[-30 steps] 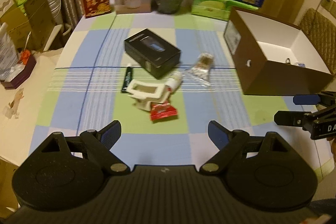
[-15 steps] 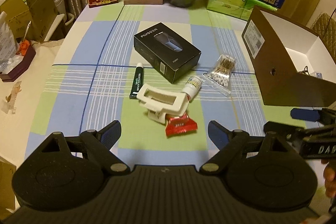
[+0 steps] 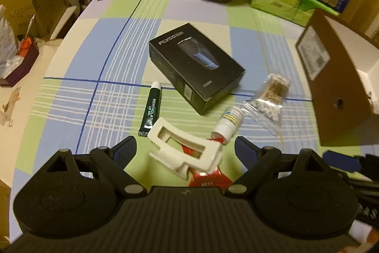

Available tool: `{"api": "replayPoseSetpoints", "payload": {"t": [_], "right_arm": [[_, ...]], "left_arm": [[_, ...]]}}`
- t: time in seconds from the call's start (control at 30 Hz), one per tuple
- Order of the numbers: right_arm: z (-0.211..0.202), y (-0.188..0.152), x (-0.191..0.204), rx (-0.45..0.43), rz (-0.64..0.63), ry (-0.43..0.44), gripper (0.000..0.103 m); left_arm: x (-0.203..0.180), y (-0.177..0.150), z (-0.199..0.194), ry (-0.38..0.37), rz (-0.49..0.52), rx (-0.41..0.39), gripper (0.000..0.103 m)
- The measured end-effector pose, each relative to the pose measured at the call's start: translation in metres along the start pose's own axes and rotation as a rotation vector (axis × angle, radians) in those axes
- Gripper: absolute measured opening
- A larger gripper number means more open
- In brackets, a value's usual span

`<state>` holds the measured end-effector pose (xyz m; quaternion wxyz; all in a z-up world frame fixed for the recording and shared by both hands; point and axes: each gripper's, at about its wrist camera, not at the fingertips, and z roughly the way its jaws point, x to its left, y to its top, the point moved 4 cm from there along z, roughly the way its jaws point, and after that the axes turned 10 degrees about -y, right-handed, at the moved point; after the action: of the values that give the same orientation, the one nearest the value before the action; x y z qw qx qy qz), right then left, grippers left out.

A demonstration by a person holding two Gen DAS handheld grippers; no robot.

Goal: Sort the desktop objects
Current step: 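Grasp the white hair claw clip with the left tool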

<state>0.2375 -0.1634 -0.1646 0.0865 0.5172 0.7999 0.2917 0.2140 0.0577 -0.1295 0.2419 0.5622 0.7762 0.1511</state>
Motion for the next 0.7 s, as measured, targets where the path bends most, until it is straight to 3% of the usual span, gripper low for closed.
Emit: {"api": "replayPoseSetpoints", "payload": {"t": [0.2, 0.3, 0.47, 0.7], "right_arm": [[0.008, -0.003, -0.003, 0.029, 0.013, -0.014, 0.048], [0.011, -0.004, -0.003, 0.038, 0.015, -0.016, 0.048], [0.017, -0.002, 0.006, 0.037, 0.010, -0.020, 0.049], [0.029, 0.005, 0.023, 0.013, 0.012, -0.063, 0.049]], "left_arm": [[0.013, 0.001, 0.013, -0.003, 0.002, 0.032, 0.083], [0.025, -0.006, 0.012, -0.007, 0.022, 0.055, 0.072], [0.054, -0.019, 0.008, -0.010, -0.001, 0.084, 0.061], [0.065, -0.014, 0.006, -0.019, -0.011, 0.069, 0.071]]}}
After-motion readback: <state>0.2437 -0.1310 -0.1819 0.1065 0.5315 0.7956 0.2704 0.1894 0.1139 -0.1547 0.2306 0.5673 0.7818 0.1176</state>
